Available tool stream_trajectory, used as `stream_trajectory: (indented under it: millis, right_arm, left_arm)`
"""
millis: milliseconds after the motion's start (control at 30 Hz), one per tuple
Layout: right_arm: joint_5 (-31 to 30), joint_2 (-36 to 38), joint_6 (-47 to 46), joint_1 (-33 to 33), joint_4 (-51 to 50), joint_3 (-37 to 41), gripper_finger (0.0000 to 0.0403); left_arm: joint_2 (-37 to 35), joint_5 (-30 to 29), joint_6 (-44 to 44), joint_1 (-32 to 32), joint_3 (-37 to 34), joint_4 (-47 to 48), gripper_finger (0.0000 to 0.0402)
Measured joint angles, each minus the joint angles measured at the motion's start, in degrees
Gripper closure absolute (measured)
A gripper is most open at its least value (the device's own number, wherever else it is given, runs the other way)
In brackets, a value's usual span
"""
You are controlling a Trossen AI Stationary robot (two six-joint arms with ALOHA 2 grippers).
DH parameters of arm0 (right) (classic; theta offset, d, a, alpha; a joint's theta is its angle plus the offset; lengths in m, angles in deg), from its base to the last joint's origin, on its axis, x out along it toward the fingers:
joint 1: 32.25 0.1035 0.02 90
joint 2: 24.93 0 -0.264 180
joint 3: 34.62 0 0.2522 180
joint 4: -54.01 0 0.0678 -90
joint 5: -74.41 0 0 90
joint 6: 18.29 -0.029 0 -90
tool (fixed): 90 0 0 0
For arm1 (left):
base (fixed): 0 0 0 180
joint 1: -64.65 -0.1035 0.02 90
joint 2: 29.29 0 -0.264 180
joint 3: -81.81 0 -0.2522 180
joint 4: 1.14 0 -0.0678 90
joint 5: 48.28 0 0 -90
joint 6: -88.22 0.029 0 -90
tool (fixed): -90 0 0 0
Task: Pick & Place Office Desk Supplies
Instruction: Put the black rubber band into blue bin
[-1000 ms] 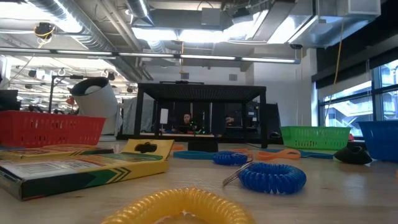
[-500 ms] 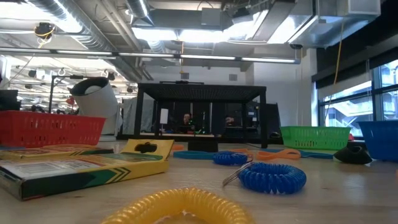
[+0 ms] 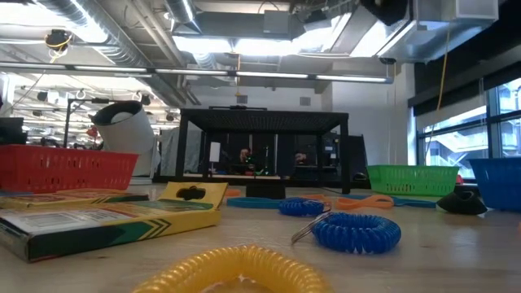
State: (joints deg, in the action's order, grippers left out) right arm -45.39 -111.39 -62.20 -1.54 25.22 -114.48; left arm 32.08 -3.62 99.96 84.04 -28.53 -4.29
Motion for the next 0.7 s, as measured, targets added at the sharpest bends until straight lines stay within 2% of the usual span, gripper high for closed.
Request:
stream_trajectory:
  millis: [200,400,700]
  right_arm:
    - [2.09,10.2,-5.18,-5.09,-21.49,-0.52,0.0389]
    - [4.66,18.07,-20.55,-4.23,-44.68,1.65,0.0389]
    - [16.11,22.86,-43.68,1.37,-46.85,20.27,0.0389]
  left_arm:
    - [0.0,0.0,-3.68,0.0,0.0,1.03,0.0265]
    - [0.0,0.0,-4.1,0.0,0.0,1.28,0.0265]
    - [0.0,-0.02,-4.12,0.0,0.0,2.15,0.0265]
